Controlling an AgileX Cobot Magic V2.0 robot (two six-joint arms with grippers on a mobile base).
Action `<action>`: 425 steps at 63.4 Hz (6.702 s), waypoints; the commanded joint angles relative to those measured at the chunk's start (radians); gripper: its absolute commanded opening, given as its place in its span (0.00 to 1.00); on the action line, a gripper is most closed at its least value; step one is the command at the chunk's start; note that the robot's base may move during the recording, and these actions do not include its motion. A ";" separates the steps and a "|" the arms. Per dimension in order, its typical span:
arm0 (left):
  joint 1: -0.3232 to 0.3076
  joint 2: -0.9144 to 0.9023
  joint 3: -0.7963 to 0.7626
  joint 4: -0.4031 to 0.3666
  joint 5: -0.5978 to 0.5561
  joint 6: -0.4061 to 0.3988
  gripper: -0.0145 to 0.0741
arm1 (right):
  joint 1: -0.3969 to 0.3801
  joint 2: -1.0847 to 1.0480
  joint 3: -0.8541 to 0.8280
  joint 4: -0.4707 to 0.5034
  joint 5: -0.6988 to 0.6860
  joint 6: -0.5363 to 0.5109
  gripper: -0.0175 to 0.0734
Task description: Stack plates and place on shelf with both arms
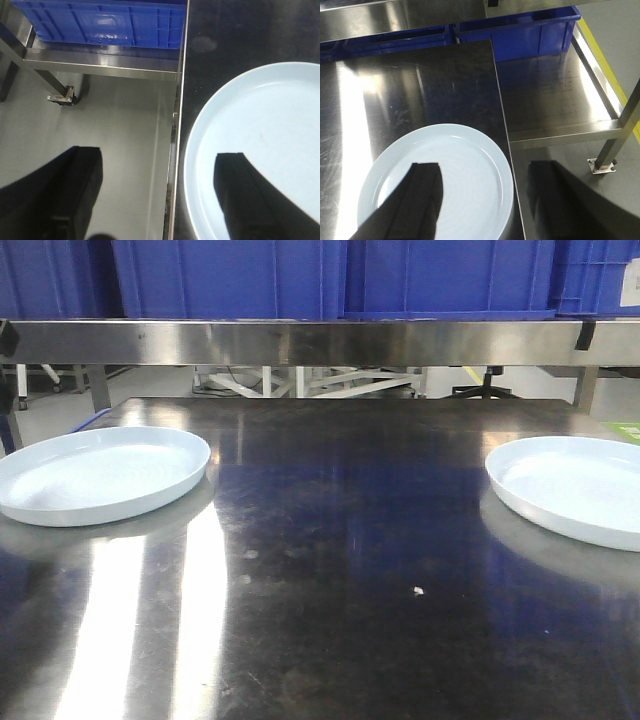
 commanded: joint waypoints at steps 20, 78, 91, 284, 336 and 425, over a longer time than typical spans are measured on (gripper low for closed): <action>0.002 -0.004 -0.035 0.007 -0.066 -0.006 0.71 | 0.002 -0.007 -0.038 -0.006 -0.072 -0.009 0.73; -0.039 0.143 -0.035 0.006 -0.098 -0.006 0.71 | 0.002 -0.007 -0.038 -0.006 -0.057 -0.009 0.73; -0.039 0.149 -0.035 0.006 -0.123 -0.006 0.50 | 0.002 -0.007 -0.038 -0.006 -0.057 -0.009 0.73; -0.495 0.310 -0.452 -0.055 -0.020 -0.006 0.28 | 0.002 -0.006 -0.038 -0.005 -0.062 -0.009 0.73; -0.437 0.152 -0.497 -0.028 0.057 -0.006 0.26 | 0.002 -0.004 -0.038 -0.005 -0.061 -0.009 0.73; -0.157 -1.025 0.551 0.032 -0.259 -0.039 0.26 | 0.002 -0.003 -0.038 -0.005 -0.063 -0.009 0.73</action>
